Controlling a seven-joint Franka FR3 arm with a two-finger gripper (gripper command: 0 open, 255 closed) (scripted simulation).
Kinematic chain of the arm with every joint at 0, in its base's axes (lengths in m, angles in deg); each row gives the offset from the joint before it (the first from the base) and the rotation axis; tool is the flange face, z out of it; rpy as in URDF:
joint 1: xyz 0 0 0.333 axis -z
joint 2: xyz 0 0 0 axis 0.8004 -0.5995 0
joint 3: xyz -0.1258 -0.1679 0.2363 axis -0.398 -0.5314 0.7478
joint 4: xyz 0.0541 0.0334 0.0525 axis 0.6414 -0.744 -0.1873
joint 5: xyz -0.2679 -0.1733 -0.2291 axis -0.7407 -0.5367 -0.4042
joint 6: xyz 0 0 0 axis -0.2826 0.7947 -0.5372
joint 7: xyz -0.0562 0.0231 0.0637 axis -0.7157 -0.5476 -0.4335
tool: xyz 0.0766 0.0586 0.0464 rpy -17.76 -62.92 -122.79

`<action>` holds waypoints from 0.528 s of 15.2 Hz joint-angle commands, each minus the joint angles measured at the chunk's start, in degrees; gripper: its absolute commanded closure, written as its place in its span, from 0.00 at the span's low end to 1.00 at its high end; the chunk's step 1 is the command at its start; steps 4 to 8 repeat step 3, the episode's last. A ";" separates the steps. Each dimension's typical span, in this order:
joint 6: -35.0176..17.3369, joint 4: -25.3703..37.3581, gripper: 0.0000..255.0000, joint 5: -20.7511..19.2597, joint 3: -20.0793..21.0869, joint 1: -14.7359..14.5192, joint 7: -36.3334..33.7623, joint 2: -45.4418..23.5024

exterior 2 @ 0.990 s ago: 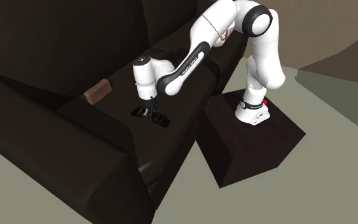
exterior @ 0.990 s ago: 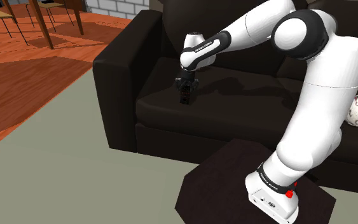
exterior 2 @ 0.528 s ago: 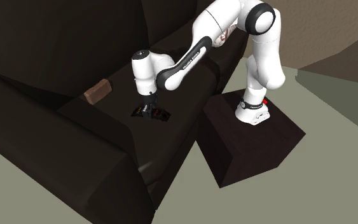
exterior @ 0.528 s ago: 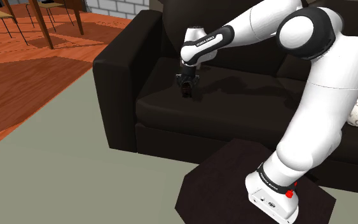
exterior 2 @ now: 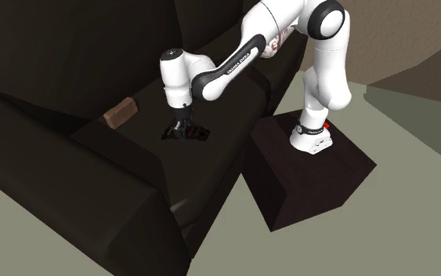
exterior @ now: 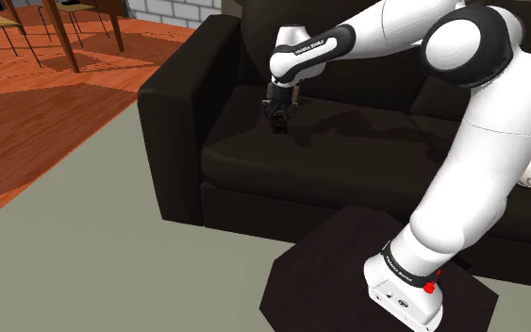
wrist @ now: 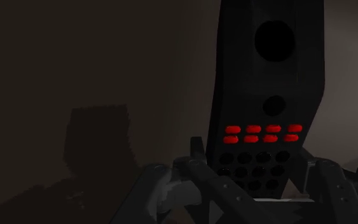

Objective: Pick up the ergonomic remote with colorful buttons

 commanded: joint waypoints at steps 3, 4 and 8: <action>1.59 0.93 1.00 0.10 -0.02 0.10 0.23 0.65; 1.59 0.93 1.00 0.10 -0.02 0.10 0.23 0.65; 1.59 0.93 1.00 0.10 -0.02 0.10 0.23 0.65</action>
